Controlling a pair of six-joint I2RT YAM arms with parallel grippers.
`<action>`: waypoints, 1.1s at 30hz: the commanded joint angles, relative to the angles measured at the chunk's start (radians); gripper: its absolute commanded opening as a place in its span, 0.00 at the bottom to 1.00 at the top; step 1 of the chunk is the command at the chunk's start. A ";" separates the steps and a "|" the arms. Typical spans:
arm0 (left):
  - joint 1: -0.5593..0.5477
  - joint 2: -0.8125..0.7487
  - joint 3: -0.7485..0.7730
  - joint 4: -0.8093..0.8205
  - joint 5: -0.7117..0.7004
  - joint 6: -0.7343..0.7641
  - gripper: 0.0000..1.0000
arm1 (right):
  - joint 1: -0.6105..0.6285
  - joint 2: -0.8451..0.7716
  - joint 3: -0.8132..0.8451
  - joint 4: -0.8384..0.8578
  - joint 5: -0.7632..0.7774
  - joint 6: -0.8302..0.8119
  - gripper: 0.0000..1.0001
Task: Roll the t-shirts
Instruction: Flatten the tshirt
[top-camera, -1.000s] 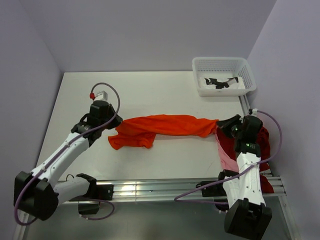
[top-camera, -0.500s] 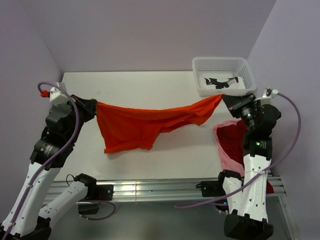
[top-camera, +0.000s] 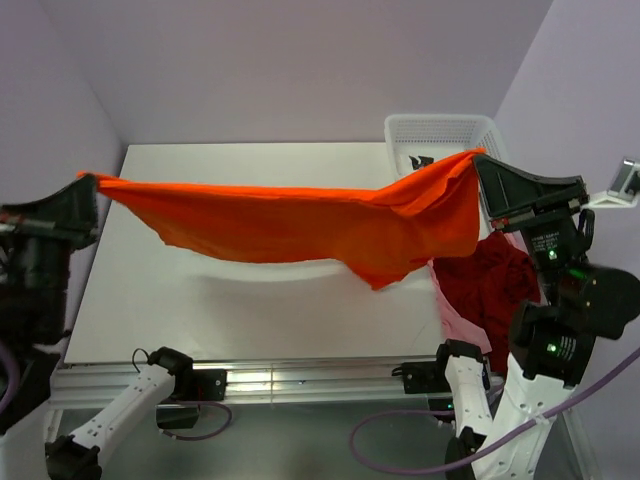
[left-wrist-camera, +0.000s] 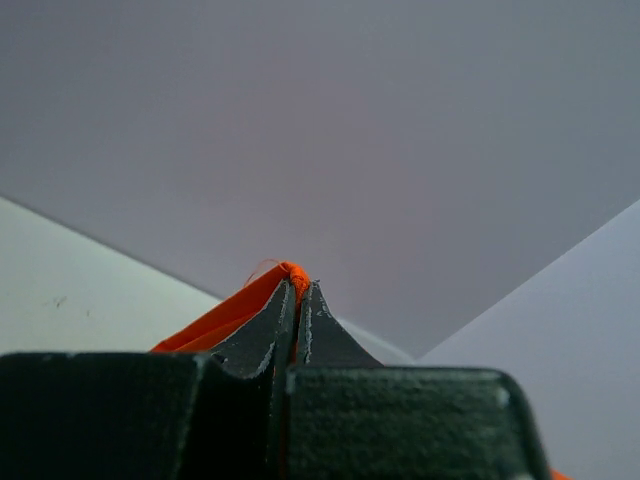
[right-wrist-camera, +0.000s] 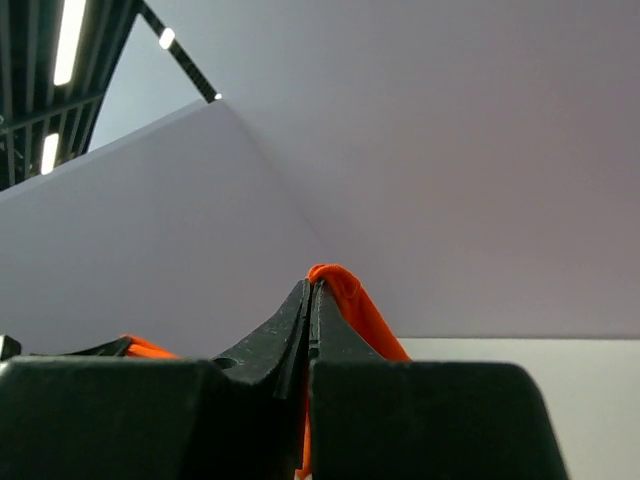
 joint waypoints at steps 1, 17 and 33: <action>0.004 -0.067 -0.011 0.077 -0.058 0.041 0.00 | 0.001 -0.041 -0.004 0.091 0.023 0.009 0.00; 0.004 0.278 0.091 0.066 -0.126 -0.022 0.01 | 0.097 0.231 0.078 0.156 0.042 0.004 0.00; 0.527 0.550 0.288 0.161 0.489 -0.117 0.00 | 0.256 0.620 0.434 0.246 0.101 -0.010 0.00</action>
